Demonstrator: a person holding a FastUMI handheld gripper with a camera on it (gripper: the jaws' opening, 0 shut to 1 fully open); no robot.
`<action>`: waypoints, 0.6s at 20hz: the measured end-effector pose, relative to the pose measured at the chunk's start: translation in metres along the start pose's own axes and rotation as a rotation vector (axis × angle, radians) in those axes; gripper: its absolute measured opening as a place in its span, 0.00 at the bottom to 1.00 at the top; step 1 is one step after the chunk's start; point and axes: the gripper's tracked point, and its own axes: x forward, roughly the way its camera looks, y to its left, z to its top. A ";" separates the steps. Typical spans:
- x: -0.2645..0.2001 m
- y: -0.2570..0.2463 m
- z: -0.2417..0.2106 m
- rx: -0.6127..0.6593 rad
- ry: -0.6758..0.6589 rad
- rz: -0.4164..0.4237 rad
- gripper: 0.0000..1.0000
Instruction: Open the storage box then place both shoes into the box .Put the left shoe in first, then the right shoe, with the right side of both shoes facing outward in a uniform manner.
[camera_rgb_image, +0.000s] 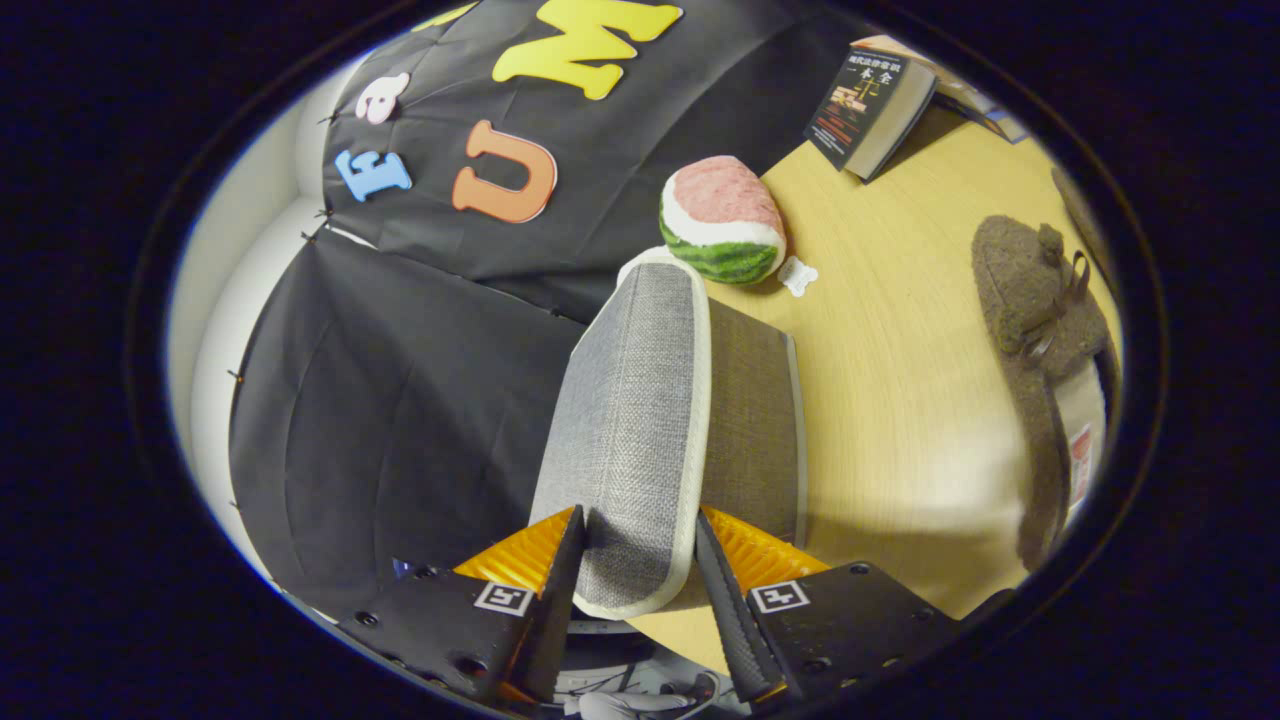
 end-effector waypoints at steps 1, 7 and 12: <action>-0.003 0.001 0.001 -0.016 0.005 -0.009 0.56; -0.022 0.015 0.013 -0.042 -0.052 -0.014 0.13; -0.031 0.054 0.027 -0.156 -0.078 -0.012 0.08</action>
